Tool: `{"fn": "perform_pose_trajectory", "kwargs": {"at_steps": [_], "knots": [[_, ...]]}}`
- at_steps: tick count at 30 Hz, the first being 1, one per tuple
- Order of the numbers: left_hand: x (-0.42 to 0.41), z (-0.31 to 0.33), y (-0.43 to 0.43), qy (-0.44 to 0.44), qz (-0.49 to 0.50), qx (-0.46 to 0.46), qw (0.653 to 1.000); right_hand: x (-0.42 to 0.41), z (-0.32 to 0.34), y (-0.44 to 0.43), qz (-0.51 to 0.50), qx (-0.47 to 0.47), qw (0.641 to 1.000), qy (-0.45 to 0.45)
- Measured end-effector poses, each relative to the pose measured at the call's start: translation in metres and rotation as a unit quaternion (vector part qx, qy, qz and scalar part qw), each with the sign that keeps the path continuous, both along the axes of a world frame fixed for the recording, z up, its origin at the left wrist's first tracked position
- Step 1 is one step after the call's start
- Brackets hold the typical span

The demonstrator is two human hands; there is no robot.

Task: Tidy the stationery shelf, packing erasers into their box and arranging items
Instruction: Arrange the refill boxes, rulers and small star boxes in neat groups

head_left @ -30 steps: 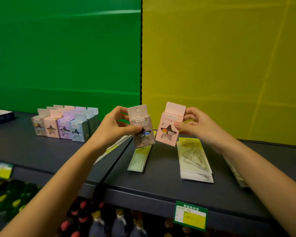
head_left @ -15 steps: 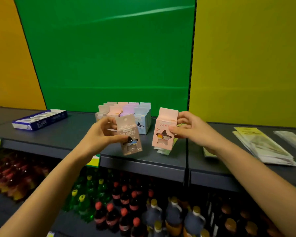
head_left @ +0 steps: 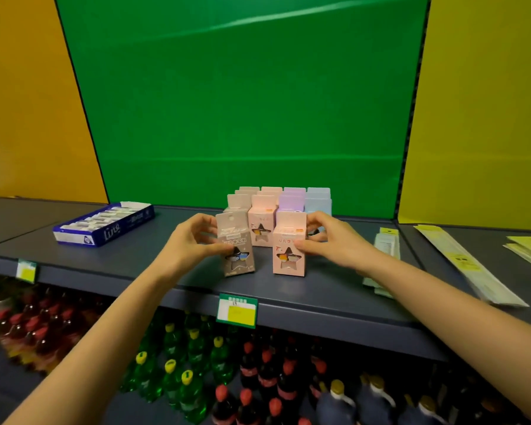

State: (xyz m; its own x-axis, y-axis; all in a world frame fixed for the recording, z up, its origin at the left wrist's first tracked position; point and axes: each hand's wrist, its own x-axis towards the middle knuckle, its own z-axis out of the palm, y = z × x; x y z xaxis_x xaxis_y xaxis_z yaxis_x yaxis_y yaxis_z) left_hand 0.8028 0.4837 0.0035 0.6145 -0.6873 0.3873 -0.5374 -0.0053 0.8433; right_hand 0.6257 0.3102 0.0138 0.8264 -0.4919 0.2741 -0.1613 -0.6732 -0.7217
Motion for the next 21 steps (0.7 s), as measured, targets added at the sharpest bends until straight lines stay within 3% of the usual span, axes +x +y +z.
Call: {"fn": "perform_pose_trajectory", "kwargs": {"at_steps": [8,21], "knots": [[0.057,0.003,-0.023,-0.041,-0.038,0.039,0.998,0.056,-0.002,-0.011,0.007,0.016,1.0,-0.021],[0.085,0.004,-0.033,-0.067,-0.092,0.044,0.992,0.084,-0.005,0.001,-0.075,-0.029,0.995,-0.063]]}}
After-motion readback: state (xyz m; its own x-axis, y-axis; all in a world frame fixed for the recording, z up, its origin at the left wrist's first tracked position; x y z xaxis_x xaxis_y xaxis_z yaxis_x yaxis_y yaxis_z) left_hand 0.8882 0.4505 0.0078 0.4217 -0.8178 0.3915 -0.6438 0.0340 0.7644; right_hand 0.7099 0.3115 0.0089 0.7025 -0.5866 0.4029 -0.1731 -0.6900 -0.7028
